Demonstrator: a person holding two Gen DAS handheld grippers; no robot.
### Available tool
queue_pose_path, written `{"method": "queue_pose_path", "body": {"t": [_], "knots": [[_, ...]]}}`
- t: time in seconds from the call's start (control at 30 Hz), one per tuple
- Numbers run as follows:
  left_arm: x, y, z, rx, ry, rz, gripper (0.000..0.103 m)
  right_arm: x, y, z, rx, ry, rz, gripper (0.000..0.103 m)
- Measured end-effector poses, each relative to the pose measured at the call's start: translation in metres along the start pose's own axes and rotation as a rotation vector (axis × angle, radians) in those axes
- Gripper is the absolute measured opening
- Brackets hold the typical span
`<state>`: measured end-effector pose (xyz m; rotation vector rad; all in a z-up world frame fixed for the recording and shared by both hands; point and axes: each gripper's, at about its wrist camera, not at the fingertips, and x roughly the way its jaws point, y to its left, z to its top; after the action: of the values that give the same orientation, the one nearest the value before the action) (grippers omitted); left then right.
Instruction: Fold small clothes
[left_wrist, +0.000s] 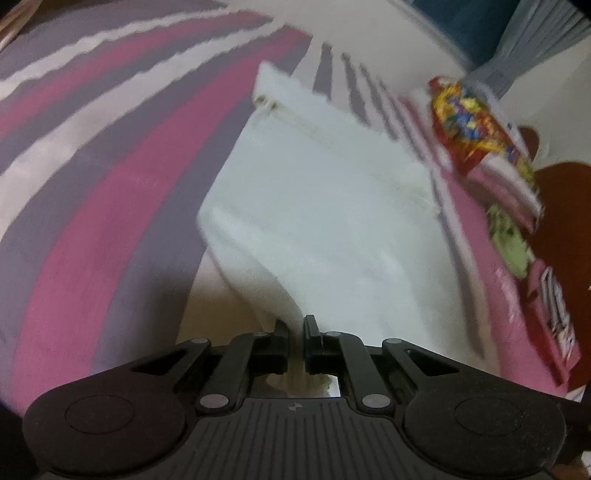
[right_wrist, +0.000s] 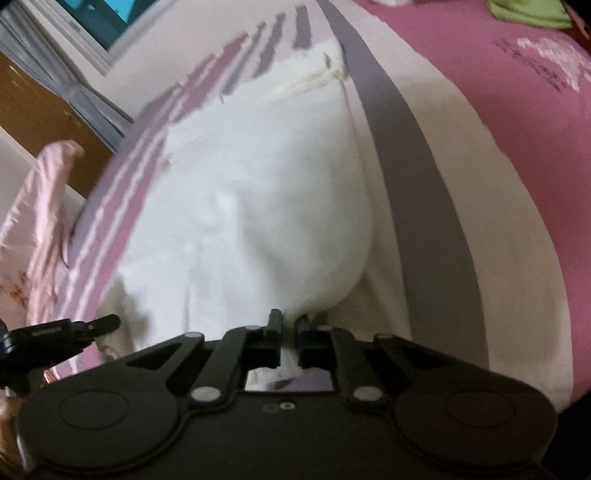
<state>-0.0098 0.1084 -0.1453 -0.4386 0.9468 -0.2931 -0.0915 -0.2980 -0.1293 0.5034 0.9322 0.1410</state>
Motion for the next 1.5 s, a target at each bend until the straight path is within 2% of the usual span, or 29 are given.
{"method": "queue_pose_path", "body": {"t": [0.17,0.33,0.47,0.53,0.73,0.8,0.83,0.87,0.9,0.97,1.03,1.1,1.2,1.33,1.5], "knots": [[0.007,-0.010,0.031,0.028,-0.053,-0.016,0.007,-0.011,0.005,0.028,0.031,-0.084,0.061,0.008],[0.030,-0.012,0.062,0.026,-0.068,-0.014,0.007,-0.004,0.005,0.061,0.004,-0.127,0.041,0.008],[0.062,-0.005,0.090,-0.066,-0.059,0.033,0.007,0.018,-0.004,0.093,0.028,-0.148,0.015,0.008],[0.080,-0.004,0.101,-0.071,-0.044,0.090,0.008,0.036,-0.012,0.109,0.056,-0.143,-0.012,0.008],[0.104,-0.011,0.111,-0.021,0.001,0.113,0.008,0.074,-0.024,0.135,0.068,-0.108,-0.068,0.009],[0.102,-0.011,0.111,0.004,0.006,0.107,0.009,0.079,-0.024,0.139,0.051,-0.093,-0.085,0.016],[0.101,-0.012,0.112,0.029,0.009,0.107,0.014,0.080,-0.025,0.141,0.046,-0.089,-0.081,0.021],[0.100,-0.012,0.113,0.049,0.015,0.108,0.024,0.080,-0.025,0.142,0.044,-0.091,-0.076,0.025],[0.098,-0.011,0.114,0.061,0.021,0.104,0.032,0.079,-0.025,0.142,0.038,-0.089,-0.078,0.025],[0.090,-0.011,0.114,0.095,-0.011,0.125,0.071,0.078,-0.023,0.145,0.009,-0.097,-0.083,0.026],[0.080,-0.014,0.115,0.146,-0.053,0.149,0.082,0.075,-0.022,0.146,-0.021,-0.104,-0.098,0.029],[0.076,-0.018,0.117,0.214,-0.059,0.155,0.082,0.073,-0.022,0.145,-0.037,-0.103,-0.096,0.035],[0.082,-0.021,0.122,0.297,-0.028,0.160,0.082,0.078,-0.020,0.145,-0.069,-0.086,-0.112,0.036],[0.097,-0.026,0.127,0.376,0.001,0.149,0.082,0.079,-0.019,0.144,-0.095,-0.099,-0.129,0.049],[0.117,-0.035,0.135,0.424,0.004,0.152,0.082,0.077,-0.012,0.144,-0.175,-0.124,-0.152,0.049]]}}
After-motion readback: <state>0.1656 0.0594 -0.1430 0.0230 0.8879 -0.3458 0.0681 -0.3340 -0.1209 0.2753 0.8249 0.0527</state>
